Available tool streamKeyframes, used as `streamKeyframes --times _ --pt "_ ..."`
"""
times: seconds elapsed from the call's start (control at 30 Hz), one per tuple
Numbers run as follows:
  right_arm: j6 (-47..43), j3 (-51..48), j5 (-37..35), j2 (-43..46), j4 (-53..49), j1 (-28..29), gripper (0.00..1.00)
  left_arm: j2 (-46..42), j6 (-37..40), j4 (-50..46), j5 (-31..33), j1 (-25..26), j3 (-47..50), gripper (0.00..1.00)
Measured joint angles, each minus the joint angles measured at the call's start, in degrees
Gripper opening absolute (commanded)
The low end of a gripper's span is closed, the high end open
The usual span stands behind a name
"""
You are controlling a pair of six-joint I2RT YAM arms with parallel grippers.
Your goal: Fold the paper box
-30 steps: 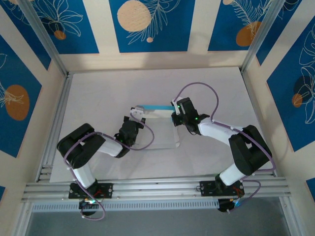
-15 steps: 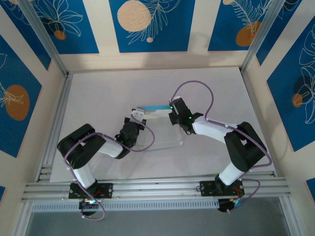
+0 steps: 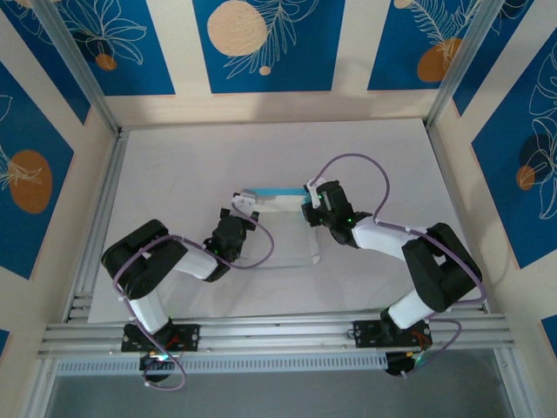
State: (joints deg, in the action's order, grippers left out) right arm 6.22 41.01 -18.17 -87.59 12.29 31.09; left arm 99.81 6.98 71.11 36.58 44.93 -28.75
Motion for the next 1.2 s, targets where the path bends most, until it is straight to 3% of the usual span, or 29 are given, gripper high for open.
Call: streamKeyframes --times 0.57,1.2 --pt "0.1 -7.8 12.2 3.8 8.8 -3.4 0.30 0.1 0.0 0.5 0.2 0.0 0.0 0.00" --pt "2.1 -7.9 13.8 0.9 13.7 -4.2 0.35 0.1 0.0 0.5 0.9 0.0 0.0 0.00"
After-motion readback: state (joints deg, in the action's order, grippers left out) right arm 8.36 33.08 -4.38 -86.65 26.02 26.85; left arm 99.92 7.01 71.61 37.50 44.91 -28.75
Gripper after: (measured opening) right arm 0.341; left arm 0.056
